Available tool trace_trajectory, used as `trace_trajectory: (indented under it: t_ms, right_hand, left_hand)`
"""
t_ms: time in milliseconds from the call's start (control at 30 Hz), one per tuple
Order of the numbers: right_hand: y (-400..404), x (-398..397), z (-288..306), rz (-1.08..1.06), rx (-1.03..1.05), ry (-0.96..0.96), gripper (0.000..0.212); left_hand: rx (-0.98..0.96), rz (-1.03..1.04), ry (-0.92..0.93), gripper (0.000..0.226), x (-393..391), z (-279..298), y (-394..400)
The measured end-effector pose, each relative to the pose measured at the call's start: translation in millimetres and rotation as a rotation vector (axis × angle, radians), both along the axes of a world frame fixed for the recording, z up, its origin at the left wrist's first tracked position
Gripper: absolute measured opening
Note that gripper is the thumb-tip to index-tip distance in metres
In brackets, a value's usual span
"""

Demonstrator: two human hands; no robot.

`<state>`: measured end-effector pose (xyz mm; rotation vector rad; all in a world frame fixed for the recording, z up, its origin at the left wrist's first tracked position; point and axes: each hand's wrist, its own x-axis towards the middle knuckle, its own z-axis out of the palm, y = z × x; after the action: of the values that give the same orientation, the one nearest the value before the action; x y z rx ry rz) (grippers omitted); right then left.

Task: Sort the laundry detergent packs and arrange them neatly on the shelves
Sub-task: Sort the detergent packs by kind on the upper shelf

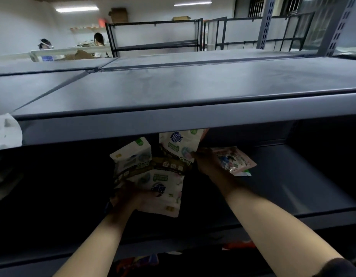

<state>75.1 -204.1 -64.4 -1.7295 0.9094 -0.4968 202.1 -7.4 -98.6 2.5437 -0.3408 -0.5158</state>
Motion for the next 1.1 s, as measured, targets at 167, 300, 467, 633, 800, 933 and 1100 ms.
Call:
trace_trajectory:
  t_ms: [167, 300, 467, 633, 800, 933, 1100]
  right_hand:
    - [-3, -21, 9, -0.058, -0.238, -0.090, 0.029]
    - [1, -47, 17, -0.168, -0.462, -0.201, 0.025]
    - [-7, -85, 19, -0.256, -0.519, -0.270, 0.024]
    - [-15, -126, 14, -0.363, -0.572, -0.263, 0.022]
    - [-17, -169, 11, -0.423, -0.575, -0.234, 0.025]
    - [-15, -203, 11, -0.457, -0.577, -0.195, 0.027]
    - [4, -238, 15, -0.558, -0.573, -0.192, 0.023]
  left_hand:
    - [-0.305, -0.016, 0.181, 0.103, -11, 5, -12]
    - [-0.480, -0.008, 0.051, 0.069, -36, 15, -22]
    - [-0.680, -0.032, -0.061, 0.056, -64, 32, -22]
    - [-0.541, -0.021, -0.235, 0.056, -93, 38, -18]
    - [-0.597, 0.082, -0.328, 0.052, -133, 47, -18]
    - [-0.623, 0.049, -0.410, 0.046, -162, 55, -10]
    - [-0.626, -0.047, -0.476, 0.032, -194, 76, -2]
